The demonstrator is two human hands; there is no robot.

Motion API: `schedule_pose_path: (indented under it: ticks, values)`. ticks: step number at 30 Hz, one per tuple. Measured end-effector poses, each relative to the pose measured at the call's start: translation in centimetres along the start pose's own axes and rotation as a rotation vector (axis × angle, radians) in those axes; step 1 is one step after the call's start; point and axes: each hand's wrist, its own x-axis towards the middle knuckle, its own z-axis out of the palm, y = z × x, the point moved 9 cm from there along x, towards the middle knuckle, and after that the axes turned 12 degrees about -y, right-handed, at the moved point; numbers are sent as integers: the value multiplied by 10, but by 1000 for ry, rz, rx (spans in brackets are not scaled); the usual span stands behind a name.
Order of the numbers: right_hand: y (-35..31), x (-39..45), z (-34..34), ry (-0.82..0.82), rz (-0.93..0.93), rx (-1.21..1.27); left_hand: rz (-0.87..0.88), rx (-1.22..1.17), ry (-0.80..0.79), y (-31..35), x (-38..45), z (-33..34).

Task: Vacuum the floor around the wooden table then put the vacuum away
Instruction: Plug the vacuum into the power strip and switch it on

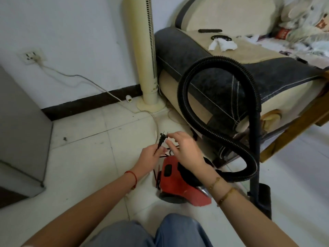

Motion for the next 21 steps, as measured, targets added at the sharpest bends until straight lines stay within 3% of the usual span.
schedule_pose_path:
  ticks: [6,12,15,17,21]
  values:
    - [15,24,64,-71,347,541,-59,56,34,-25,-11,-15]
    - [14,51,119,-206,396,778,-195,124,-83,-77,-2,-14]
    - [16,68,140,-330,373,671,-252,81,-97,-116,-9,-18]
    - [17,79,155,-430,306,498,-292,-14,15,-142,-15,-30]
    - [11,93,189,-589,168,240,-326,-554,111,-175,-18,-37]
